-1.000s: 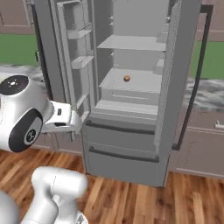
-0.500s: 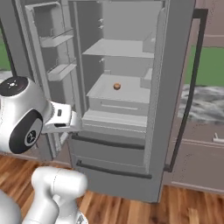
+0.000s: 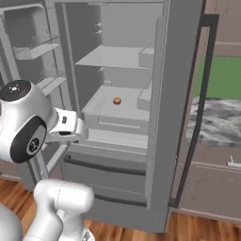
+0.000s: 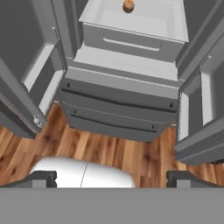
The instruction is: Pick the mango and tangerine from the fridge and place them inside the tupperware on the counter.
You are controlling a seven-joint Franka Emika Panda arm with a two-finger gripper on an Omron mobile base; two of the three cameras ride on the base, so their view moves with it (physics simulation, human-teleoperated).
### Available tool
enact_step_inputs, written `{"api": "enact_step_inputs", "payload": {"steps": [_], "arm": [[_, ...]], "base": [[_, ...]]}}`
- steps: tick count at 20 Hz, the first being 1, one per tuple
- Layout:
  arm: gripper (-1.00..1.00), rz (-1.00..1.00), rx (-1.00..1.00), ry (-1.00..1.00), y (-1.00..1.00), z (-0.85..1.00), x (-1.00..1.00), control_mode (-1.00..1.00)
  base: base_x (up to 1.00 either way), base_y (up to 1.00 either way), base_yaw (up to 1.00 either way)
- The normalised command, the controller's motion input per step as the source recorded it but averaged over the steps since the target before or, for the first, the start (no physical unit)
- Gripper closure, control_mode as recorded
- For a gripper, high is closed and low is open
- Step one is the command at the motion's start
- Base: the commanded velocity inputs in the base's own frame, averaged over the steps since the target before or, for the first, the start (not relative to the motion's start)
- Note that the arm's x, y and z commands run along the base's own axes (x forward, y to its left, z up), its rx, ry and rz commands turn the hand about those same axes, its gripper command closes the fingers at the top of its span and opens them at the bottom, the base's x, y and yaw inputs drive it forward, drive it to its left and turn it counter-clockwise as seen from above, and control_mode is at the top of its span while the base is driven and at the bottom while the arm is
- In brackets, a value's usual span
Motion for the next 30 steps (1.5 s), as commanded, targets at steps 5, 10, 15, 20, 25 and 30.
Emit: {"api": "enact_step_inputs", "payload": {"steps": [5, 10, 15, 20, 25, 30], "arm": [[-1.00, 0.00, 0.00, 0.00, 0.00, 0.00, 0.00, 1.00], [-1.00, 0.00, 0.00, 0.00, 0.00, 0.00, 0.00, 1.00], [-1.00, 0.00, 0.00, 0.00, 0.00, 0.00, 0.00, 1.00], [-1.00, 0.00, 0.00, -0.02, 0.00, -0.13, 0.10, -1.00], [-1.00, 0.02, 0.00, -0.13, -0.01, -0.66, 0.61, -1.00], [-1.00, 0.01, 0.00, -0.15, 0.00, -0.64, 0.55, -1.00]], "base": [[0.57, -0.10, 0.00], [0.64, -0.15, 0.00], [0.46, -0.16, 0.00], [0.39, -0.05, 0.00], [0.00, 0.00, 0.00], [0.00, 0.00, 0.00]]}}
